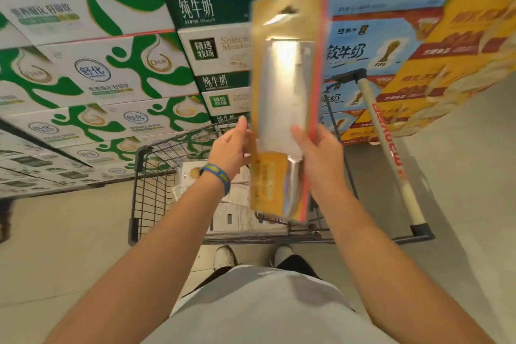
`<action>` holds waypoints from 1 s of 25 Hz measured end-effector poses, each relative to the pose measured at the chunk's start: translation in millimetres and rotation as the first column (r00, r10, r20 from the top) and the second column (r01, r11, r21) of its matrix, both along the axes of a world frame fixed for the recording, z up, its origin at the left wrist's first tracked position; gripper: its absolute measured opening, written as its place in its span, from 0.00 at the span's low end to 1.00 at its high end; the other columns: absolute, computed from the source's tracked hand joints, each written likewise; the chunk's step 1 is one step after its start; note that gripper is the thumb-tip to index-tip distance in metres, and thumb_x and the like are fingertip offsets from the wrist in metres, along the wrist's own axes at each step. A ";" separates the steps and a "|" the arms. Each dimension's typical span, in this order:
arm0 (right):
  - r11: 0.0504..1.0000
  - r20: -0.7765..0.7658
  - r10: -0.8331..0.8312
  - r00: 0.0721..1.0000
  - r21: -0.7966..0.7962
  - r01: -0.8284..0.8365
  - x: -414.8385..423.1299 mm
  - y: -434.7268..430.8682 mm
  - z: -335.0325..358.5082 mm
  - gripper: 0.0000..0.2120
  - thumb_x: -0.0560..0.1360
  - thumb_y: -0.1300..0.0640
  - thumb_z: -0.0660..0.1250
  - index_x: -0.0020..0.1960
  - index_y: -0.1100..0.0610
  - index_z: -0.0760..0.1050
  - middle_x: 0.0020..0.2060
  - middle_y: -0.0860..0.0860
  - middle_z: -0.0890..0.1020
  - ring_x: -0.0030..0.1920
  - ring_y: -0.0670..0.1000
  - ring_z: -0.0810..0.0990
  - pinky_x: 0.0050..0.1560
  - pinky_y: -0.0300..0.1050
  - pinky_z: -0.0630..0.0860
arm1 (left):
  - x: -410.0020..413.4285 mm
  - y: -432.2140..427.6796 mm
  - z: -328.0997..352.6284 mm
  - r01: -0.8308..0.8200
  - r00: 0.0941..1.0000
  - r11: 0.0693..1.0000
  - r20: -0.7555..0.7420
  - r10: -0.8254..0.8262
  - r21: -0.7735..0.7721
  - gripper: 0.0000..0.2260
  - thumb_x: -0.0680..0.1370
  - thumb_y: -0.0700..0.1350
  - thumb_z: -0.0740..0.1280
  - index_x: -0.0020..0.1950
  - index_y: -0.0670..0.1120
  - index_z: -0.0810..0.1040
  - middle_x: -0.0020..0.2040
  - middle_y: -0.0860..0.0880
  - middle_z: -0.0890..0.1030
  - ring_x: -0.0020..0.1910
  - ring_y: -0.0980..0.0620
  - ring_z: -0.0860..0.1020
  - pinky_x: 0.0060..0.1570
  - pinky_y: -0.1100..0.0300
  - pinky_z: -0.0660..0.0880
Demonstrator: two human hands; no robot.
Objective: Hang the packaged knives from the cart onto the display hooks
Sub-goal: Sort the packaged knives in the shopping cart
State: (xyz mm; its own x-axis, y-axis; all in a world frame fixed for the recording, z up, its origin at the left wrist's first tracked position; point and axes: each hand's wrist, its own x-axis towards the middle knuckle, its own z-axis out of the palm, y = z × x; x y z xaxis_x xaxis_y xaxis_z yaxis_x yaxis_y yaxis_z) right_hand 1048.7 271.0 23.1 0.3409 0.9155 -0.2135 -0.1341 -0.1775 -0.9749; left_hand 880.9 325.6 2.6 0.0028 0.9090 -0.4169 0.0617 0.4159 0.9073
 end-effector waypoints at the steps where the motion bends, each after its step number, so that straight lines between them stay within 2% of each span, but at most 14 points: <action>1: 0.995 0.069 -0.097 0.993 0.011 0.097 11.6 -6.4 -2.2 0.02 0.77 0.48 0.72 0.47 0.45 0.81 0.46 0.48 0.86 0.47 0.44 0.85 0.47 0.40 0.80 | -1.4 -1.6 -10.2 0.041 0.979 0.999 -0.201 -0.040 -0.002 0.22 0.79 0.64 0.59 0.44 0.48 0.81 0.38 0.52 0.84 0.40 0.50 0.82 0.40 0.56 0.80; 3: 0.973 0.259 -0.229 0.938 0.029 0.229 28.6 -17.4 -10.7 0.03 0.78 0.50 0.71 0.46 0.45 0.78 0.43 0.46 0.84 0.43 0.41 0.82 0.42 0.34 0.74 | -5.9 -14.7 -35.4 0.179 0.761 0.973 -0.606 -0.231 -0.146 0.26 0.80 0.65 0.55 0.42 0.45 0.77 0.39 0.47 0.83 0.42 0.46 0.82 0.44 0.52 0.81; 4: 0.968 0.315 -0.244 0.917 0.029 0.248 32.7 -20.6 -17.4 0.02 0.80 0.52 0.70 0.49 0.46 0.78 0.43 0.45 0.83 0.43 0.41 0.81 0.42 0.32 0.74 | -4.5 -23.6 -46.8 0.239 0.648 0.932 -0.671 -0.362 -0.272 0.27 0.80 0.65 0.55 0.40 0.44 0.76 0.40 0.45 0.83 0.43 0.44 0.83 0.45 0.50 0.81; 5: 0.972 0.348 -0.225 0.910 0.012 0.236 33.5 -22.1 -25.5 0.02 0.81 0.54 0.69 0.52 0.48 0.78 0.44 0.45 0.83 0.44 0.41 0.81 0.42 0.30 0.73 | -0.3 -31.8 -57.3 0.288 0.591 0.882 -0.656 -0.470 -0.373 0.26 0.80 0.65 0.55 0.40 0.44 0.75 0.40 0.44 0.83 0.42 0.44 0.84 0.45 0.50 0.81; 7: 0.981 0.413 -0.128 0.902 -0.081 0.176 26.8 -21.7 -47.0 0.04 0.81 0.56 0.68 0.55 0.51 0.77 0.42 0.44 0.82 0.41 0.39 0.81 0.38 0.25 0.71 | 10.4 -41.5 -73.4 0.322 0.560 0.840 -0.628 -0.540 -0.436 0.21 0.81 0.62 0.58 0.45 0.44 0.74 0.41 0.44 0.83 0.42 0.44 0.83 0.45 0.50 0.82; 10: 0.948 0.480 0.101 0.871 -0.311 0.061 10.0 -22.1 -84.8 0.08 0.83 0.54 0.65 0.61 0.52 0.78 0.44 0.46 0.82 0.43 0.44 0.81 0.37 0.32 0.74 | 9.8 -41.6 -85.3 0.314 0.507 0.850 -0.683 -0.526 -0.422 0.17 0.82 0.57 0.58 0.54 0.44 0.74 0.45 0.45 0.82 0.45 0.43 0.81 0.49 0.49 0.81; 11: 0.929 0.494 0.189 0.848 -0.370 0.009 5.0 -22.0 -98.3 0.10 0.83 0.54 0.64 0.63 0.53 0.78 0.46 0.49 0.83 0.45 0.49 0.82 0.40 0.40 0.76 | 6.6 -42.8 -87.3 0.335 0.517 0.838 -0.659 -0.546 -0.431 0.17 0.82 0.57 0.57 0.57 0.45 0.75 0.47 0.45 0.81 0.46 0.43 0.81 0.49 0.50 0.81; 13: 0.866 0.550 0.377 0.745 -0.495 -0.072 -1.5 -15.6 -120.3 0.11 0.84 0.56 0.61 0.64 0.55 0.78 0.49 0.55 0.84 0.48 0.57 0.82 0.45 0.49 0.78 | 1.7 -46.4 -88.1 0.367 0.622 0.831 -0.553 -0.554 -0.419 0.17 0.83 0.56 0.57 0.60 0.47 0.77 0.48 0.46 0.81 0.45 0.45 0.82 0.41 0.56 0.80; 15: 0.758 0.554 0.532 0.640 -0.649 -0.068 -7.0 -0.2 -133.6 0.12 0.85 0.57 0.58 0.62 0.56 0.79 0.52 0.58 0.84 0.52 0.61 0.82 0.48 0.51 0.78 | -5.8 -55.8 -88.6 0.366 0.740 0.846 -0.429 -0.518 -0.389 0.19 0.82 0.58 0.58 0.57 0.46 0.81 0.37 0.50 0.81 0.32 0.54 0.81 0.30 0.63 0.76; 16: 0.715 0.551 0.581 0.599 -0.697 -0.053 -8.1 6.8 -139.2 0.13 0.85 0.57 0.57 0.62 0.56 0.79 0.54 0.58 0.84 0.54 0.62 0.81 0.47 0.51 0.76 | -11.5 -60.6 -89.6 0.394 0.760 0.837 -0.378 -0.529 -0.380 0.21 0.82 0.59 0.57 0.53 0.46 0.82 0.32 0.52 0.79 0.26 0.57 0.78 0.30 0.63 0.74; 18: 0.695 0.560 0.609 0.562 -0.719 -0.036 -10.6 16.5 -146.3 0.13 0.85 0.57 0.56 0.62 0.56 0.78 0.55 0.58 0.83 0.55 0.62 0.80 0.45 0.48 0.72 | -31.1 -65.9 -94.4 0.449 0.761 0.798 -0.297 -0.577 -0.401 0.23 0.81 0.63 0.56 0.47 0.50 0.83 0.29 0.53 0.78 0.22 0.58 0.73 0.33 0.61 0.73; 20: 0.706 0.572 0.567 0.593 -0.708 0.007 -18.4 12.0 -143.7 0.14 0.86 0.54 0.57 0.64 0.56 0.78 0.56 0.59 0.83 0.55 0.62 0.80 0.46 0.48 0.71 | -60.8 -66.5 -101.0 0.443 0.768 0.775 -0.256 -0.588 -0.451 0.24 0.81 0.65 0.54 0.45 0.53 0.83 0.30 0.53 0.79 0.24 0.57 0.74 0.35 0.61 0.72; 22: 0.777 0.623 0.392 0.677 -0.618 0.119 -31.3 5.8 -131.5 0.15 0.86 0.51 0.57 0.65 0.57 0.77 0.55 0.59 0.83 0.55 0.62 0.80 0.49 0.50 0.74 | -95.6 -63.2 -114.3 0.396 0.773 0.773 -0.275 -0.572 -0.497 0.23 0.81 0.64 0.54 0.44 0.53 0.83 0.32 0.53 0.80 0.27 0.55 0.74 0.33 0.62 0.72; 25: 0.946 0.670 -0.069 0.739 -0.191 0.261 -74.0 8.5 -94.2 0.12 0.83 0.48 0.58 0.52 0.51 0.78 0.43 0.50 0.83 0.45 0.51 0.81 0.41 0.46 0.73 | -146.7 -51.0 -145.6 0.341 0.788 0.782 -0.296 -0.540 -0.522 0.19 0.83 0.57 0.57 0.46 0.48 0.82 0.32 0.52 0.80 0.26 0.54 0.73 0.29 0.65 0.72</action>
State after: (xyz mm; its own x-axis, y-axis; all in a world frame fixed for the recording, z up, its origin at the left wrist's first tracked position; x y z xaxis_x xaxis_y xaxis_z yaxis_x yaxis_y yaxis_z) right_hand 974.7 279.5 -71.1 0.6236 0.7753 -0.0999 0.4597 -0.4671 -0.7553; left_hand 734.2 274.6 -143.0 0.0979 0.5798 -0.8089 0.6559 0.5737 0.4906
